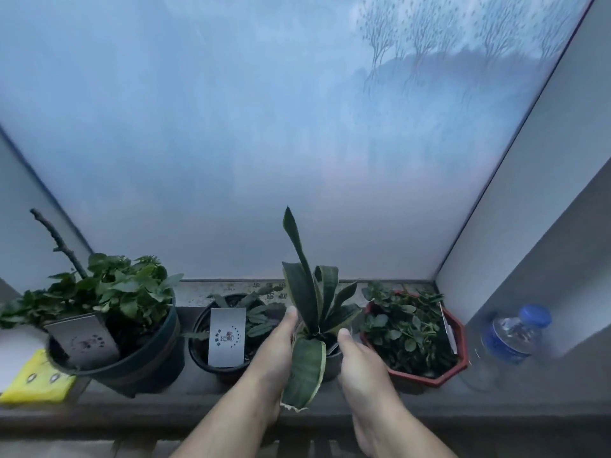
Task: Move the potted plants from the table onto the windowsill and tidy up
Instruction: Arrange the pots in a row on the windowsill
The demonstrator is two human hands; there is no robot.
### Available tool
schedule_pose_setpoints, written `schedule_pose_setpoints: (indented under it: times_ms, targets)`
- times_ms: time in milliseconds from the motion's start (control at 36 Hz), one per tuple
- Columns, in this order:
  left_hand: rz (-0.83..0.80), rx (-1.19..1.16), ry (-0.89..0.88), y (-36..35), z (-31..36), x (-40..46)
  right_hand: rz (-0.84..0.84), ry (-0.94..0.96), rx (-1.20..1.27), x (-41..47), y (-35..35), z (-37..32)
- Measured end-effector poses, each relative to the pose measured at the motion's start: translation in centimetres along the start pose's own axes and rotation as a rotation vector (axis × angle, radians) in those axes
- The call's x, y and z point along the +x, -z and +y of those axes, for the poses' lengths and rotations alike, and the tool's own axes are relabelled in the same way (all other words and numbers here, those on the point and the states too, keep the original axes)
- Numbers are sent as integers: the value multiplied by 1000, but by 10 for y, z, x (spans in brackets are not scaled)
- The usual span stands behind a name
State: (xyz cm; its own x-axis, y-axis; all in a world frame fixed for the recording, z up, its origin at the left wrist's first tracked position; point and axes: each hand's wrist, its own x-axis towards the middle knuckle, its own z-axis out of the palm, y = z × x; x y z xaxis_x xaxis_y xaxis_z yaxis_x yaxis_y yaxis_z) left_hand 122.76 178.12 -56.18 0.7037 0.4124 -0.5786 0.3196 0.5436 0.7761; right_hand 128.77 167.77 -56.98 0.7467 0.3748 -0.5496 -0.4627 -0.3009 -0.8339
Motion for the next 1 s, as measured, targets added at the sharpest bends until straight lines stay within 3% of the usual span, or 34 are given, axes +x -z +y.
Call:
schedule_pose_setpoints:
  times_ms: [250,445,639,722,861,917,1000]
  targets:
    - [155,-334,81,20,-26,1,6,31,-21,14,7,0]
    - [21,-641,45,19,-36,-10,-5,49,-30,19,7,1]
    - [13,-698,113,31,-39,-9,-66,31,-18,24,8,13]
    - [43,-606,138,28,-47,-9,-56,29,7,22,8,7]
    - [138,-369,38,25,-58,-13,-57,34,2,18,7,0]
    - [150,-184,-57,29,-58,-8,-63,30,4,20,8,-1]
    - [39,239,-289,26,-51,-4,-70,26,43,24,9,1]
